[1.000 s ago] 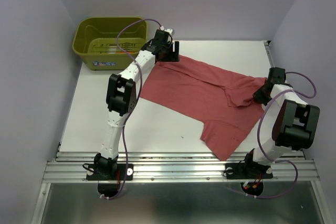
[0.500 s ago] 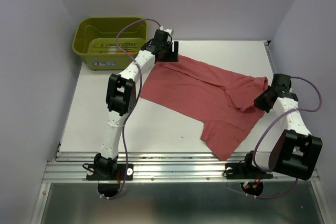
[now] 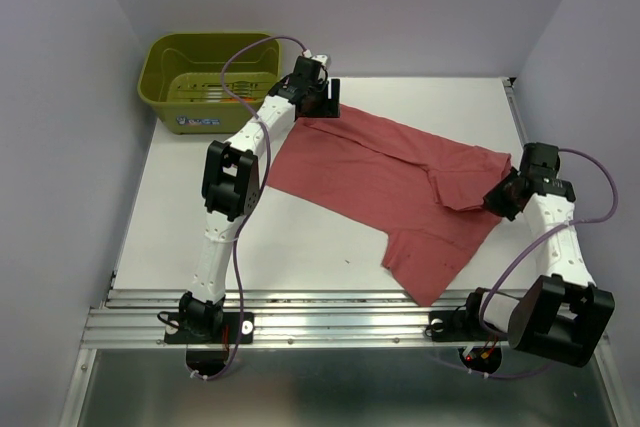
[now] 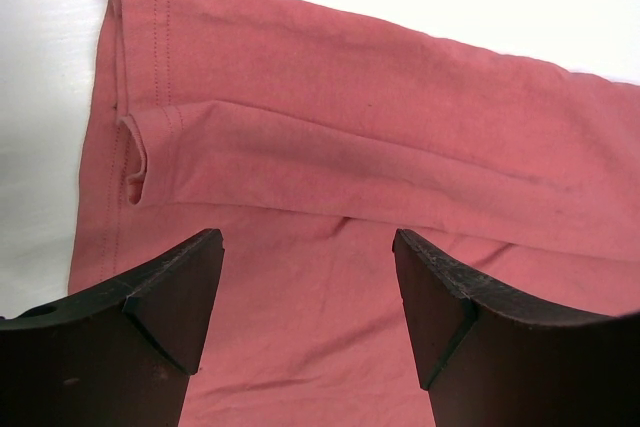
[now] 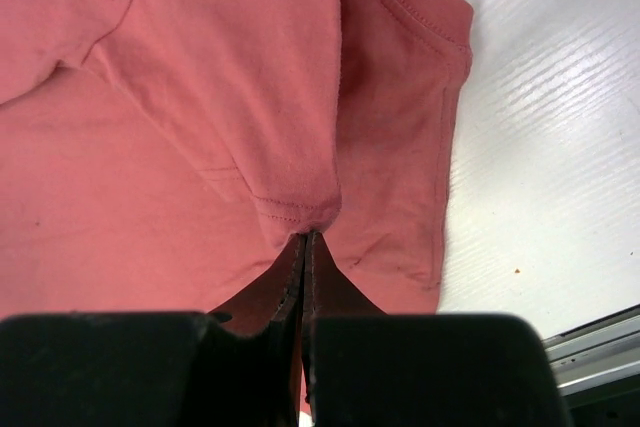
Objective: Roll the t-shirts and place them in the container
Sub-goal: Fold the T-shirt at the center of the board.
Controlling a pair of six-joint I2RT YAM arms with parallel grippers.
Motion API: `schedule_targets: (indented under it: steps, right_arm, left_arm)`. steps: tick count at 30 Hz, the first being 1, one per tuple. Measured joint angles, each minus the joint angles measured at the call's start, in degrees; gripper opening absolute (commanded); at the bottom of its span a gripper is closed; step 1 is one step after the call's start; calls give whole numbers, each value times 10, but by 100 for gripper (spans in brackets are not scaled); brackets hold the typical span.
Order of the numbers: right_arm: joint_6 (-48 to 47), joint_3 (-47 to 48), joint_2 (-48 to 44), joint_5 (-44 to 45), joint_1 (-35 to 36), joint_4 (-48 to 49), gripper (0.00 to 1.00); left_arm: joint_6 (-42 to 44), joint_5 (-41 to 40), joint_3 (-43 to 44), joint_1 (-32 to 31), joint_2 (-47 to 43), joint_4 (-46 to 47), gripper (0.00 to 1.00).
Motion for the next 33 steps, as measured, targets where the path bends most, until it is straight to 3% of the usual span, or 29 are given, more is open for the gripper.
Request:
schedule_targets:
  steps: [26, 29, 30, 31, 33]
  right_arm:
    - [8, -16, -28, -23, 19, -56, 1]
    - [16, -26, -28, -16, 19, -60, 20]
    - [17, -28, -27, -14, 19, -62, 37]
    - [19, -30, -27, -12, 19, -65, 45]
    - [25, -31, -27, -8, 19, -68, 49]
  left_arm:
    - [0, -2, 0, 0, 0, -3, 80]
    - [0, -2, 0, 0, 0, -3, 80]
    - [0, -2, 0, 0, 0, -3, 80]
    - [0, -2, 0, 0, 0, -3, 80]
    - [0, -1, 0, 0, 0, -3, 80]
